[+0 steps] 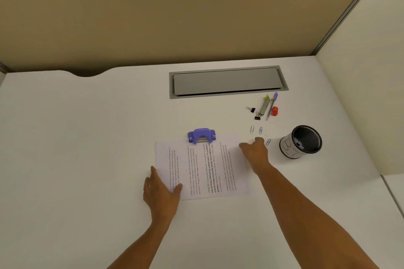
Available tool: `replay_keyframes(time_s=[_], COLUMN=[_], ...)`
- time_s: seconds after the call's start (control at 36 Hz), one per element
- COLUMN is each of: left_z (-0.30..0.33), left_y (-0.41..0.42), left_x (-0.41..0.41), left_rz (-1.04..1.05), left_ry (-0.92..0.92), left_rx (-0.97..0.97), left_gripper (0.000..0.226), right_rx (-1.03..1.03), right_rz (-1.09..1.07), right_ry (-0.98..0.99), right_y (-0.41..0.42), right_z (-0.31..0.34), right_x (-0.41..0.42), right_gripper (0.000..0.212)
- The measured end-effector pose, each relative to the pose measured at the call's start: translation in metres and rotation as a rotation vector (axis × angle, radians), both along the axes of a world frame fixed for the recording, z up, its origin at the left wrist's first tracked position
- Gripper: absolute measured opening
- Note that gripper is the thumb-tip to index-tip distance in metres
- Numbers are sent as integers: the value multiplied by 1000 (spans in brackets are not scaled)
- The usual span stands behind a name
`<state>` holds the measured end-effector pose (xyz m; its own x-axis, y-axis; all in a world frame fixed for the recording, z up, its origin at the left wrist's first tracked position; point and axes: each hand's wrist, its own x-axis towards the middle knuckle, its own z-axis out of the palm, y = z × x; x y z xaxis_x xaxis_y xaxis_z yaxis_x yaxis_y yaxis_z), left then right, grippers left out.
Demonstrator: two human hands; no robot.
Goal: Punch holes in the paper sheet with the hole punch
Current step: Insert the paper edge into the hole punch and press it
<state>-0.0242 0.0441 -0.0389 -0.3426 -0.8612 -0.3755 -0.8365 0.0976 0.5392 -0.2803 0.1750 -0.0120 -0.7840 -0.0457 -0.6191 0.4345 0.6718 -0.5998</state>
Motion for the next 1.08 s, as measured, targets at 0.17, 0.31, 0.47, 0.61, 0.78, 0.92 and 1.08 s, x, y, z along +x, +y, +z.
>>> replay_keyframes(time_s=[0.17, 0.31, 0.47, 0.61, 0.78, 0.92, 1.08], left_z=[-5, -9, -9, -8, -6, -3, 3], left_y=[1, 0, 1, 0, 0, -2, -3], left_x=[1, 0, -1, -1, -1, -2, -7], left_rz=[-77, -108, -103, -107, -112, -116, -86], left_ry=[-75, -119, -133, -142, -152, -172, -149], left_rx=[-31, -28, -26, -24, -16, -11, 12], left_gripper=[103, 101, 100, 100, 101, 100, 99], right_rx=[66, 14, -24, 20, 103, 102, 22], right_rz=[69, 73, 58, 70, 139, 101, 20], right_ry=[-87, -107, -189, -180, -130, -163, -223], right_y=[-7, -7, -9, -8, -6, 1, 13], right_z=[-11, -7, -6, -6, 7, 5, 4], right_x=[-14, -15, -13, -8, -3, -1, 8], right_gripper=[56, 27, 37, 30, 19, 17, 10])
